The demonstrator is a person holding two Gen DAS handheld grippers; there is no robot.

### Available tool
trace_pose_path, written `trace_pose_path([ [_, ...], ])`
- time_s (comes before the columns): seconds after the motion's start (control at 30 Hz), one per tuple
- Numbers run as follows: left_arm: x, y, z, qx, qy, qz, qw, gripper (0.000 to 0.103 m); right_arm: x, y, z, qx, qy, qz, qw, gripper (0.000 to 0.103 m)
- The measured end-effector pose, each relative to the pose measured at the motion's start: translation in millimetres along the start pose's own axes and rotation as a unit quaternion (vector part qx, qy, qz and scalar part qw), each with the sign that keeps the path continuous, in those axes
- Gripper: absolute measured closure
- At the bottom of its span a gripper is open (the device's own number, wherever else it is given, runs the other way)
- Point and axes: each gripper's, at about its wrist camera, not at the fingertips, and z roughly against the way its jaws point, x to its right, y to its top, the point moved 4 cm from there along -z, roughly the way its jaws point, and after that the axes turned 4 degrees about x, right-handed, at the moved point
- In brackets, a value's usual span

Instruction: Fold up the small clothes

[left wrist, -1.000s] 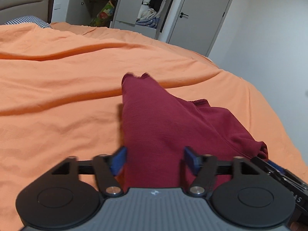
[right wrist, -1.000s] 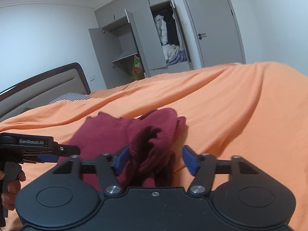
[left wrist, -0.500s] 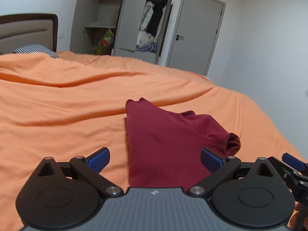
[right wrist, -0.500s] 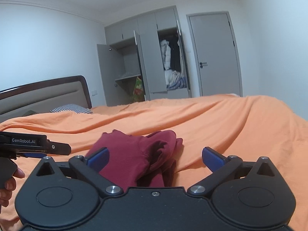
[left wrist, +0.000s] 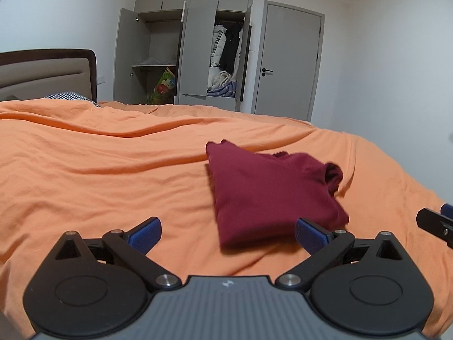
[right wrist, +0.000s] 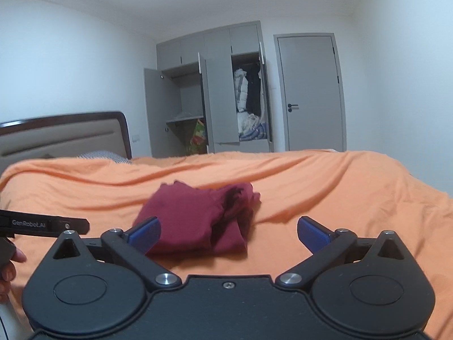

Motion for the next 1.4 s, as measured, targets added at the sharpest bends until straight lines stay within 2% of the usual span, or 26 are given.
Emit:
trace_pose_path([
  [0.3, -7.7, -18.1, 5.0, -0.006, 0.001, -0.009, 0.9999, 0.000, 1.4, -22.8, 5.7, -0.032, -0.018, 0.004, 0.999, 0.001],
  [1.4, -9.0, -22.8, -19.5, -0.038, 0.003, -0.014, 0.9992, 0.000, 6.9, -31.3, -17.8, -0.062, -0.016, -0.004, 0.998, 0.001],
])
